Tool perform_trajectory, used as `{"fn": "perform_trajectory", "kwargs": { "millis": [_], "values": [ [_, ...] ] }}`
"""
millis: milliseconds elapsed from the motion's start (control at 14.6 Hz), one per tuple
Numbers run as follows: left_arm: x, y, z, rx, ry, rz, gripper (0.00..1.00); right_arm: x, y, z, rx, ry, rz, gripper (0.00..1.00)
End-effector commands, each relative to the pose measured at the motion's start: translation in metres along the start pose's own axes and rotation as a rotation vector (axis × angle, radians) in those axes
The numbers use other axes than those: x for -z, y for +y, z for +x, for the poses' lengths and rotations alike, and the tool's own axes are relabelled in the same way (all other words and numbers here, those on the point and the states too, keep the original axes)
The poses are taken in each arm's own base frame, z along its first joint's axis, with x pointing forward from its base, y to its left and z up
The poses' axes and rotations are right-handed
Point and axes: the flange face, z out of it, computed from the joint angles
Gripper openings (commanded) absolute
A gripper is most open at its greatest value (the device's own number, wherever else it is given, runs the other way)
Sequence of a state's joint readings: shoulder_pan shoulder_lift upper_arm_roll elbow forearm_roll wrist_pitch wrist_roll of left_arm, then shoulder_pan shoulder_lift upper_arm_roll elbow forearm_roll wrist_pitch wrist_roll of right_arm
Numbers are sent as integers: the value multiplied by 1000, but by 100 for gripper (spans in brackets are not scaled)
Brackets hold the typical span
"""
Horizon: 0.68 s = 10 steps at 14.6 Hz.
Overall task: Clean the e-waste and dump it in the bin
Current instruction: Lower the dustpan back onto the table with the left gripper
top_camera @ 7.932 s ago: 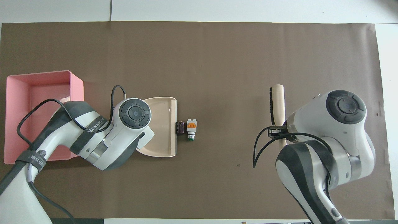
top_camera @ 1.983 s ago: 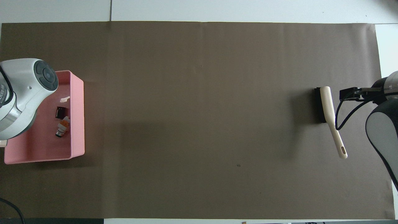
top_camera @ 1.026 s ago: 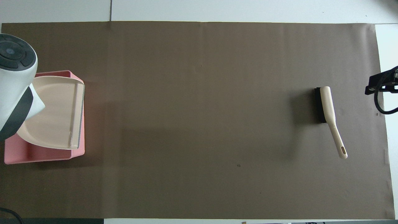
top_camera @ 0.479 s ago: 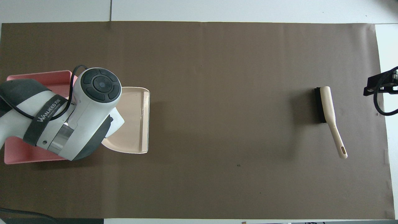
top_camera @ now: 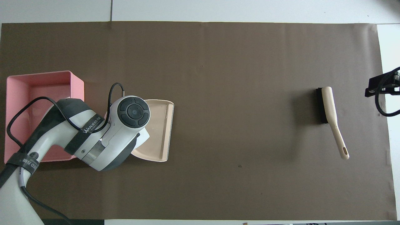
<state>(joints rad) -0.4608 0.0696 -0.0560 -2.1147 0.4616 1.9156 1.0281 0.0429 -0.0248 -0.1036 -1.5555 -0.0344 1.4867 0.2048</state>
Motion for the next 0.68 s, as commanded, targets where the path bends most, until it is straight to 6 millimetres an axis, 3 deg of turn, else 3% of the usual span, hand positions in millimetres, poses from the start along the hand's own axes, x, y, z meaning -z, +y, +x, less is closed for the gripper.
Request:
{"fn": "perform_trajectory", "kwargs": {
  "millis": [0, 205, 274, 479, 615],
  "values": [
    [-16, -4, 25, 6, 33, 4, 1, -2, -1, 0, 44, -34, 7, 100],
    [-23, -3, 35, -5, 28, -7, 2, -6, -7, 6, 59, -43, 10, 100],
    [-23, -2, 35, -5, 26, -8, 7, -4, -9, 6, 55, -41, 32, 100],
    [-20, -1, 31, 6, 16, -20, 48, -5, -20, 3, -6, -44, 54, 100],
    [-11, -2, 20, 62, 14, -18, 65, -4, -27, 0, -3, -37, 56, 100]
  ]
}}
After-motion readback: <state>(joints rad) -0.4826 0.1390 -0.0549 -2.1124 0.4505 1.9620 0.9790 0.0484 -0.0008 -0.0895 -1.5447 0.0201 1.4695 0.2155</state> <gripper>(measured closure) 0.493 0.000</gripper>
